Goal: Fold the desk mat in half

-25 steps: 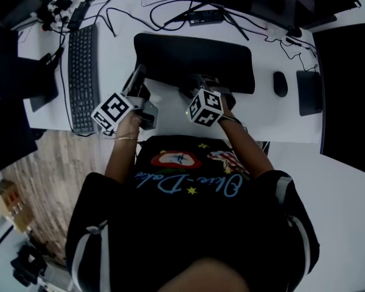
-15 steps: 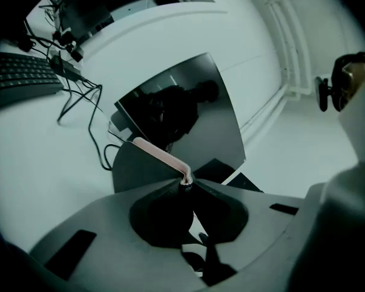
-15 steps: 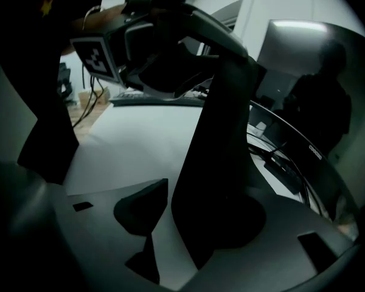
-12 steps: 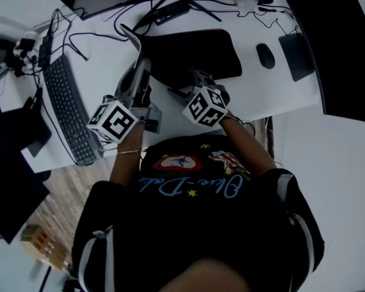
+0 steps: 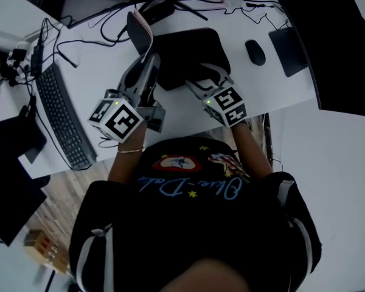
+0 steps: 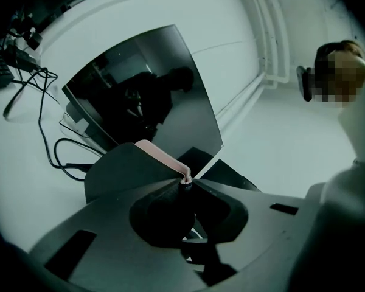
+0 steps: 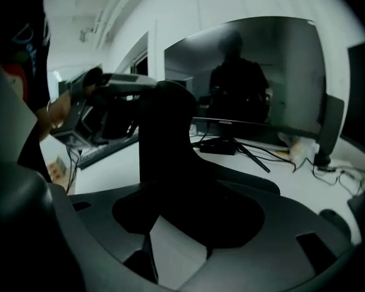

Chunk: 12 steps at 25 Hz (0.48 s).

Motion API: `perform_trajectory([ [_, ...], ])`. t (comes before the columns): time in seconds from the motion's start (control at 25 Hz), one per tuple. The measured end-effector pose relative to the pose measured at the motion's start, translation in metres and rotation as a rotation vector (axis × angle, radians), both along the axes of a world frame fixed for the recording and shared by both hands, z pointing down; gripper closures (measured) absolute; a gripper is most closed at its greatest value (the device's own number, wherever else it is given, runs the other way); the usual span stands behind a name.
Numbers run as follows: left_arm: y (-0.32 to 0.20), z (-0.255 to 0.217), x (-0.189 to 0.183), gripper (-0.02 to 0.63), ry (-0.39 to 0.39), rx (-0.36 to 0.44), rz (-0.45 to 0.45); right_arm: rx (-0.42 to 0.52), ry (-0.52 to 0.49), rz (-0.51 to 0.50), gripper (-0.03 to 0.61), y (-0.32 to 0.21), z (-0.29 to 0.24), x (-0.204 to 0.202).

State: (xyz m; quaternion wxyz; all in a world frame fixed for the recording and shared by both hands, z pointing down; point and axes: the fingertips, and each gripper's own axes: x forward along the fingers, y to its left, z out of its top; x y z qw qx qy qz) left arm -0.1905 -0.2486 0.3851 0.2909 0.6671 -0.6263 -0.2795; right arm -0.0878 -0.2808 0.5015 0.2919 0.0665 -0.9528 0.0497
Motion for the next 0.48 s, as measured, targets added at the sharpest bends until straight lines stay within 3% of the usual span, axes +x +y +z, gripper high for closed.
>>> perform_trajectory([
  [0.12,-0.016,-0.002,0.018,0.583,-0.012,0.000,0.025,-0.092,-0.061,0.068,0.364,-0.013,-0.007,0.015],
  [0.48,-0.070,0.017,0.078,0.581,-0.074,-0.066,0.109,-0.046,0.004,0.097,0.365,-0.037,-0.008,0.067],
])
